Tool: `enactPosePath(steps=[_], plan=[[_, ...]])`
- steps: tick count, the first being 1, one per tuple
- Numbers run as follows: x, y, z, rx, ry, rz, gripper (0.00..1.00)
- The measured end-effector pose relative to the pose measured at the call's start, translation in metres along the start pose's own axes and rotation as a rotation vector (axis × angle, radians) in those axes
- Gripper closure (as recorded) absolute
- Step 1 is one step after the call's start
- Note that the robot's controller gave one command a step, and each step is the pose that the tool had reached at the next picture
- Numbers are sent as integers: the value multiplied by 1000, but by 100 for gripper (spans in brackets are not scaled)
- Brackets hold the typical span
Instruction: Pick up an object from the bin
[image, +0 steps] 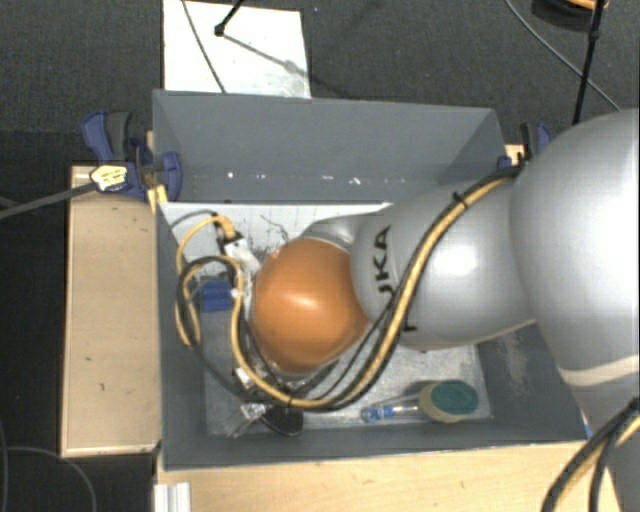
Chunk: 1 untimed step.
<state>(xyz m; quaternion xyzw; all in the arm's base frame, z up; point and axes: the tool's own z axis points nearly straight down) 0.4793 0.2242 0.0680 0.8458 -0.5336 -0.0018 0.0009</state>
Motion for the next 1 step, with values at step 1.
enactPosePath(steps=[1], plan=[[0, -1, -2, 1, 0, 6, 100]])
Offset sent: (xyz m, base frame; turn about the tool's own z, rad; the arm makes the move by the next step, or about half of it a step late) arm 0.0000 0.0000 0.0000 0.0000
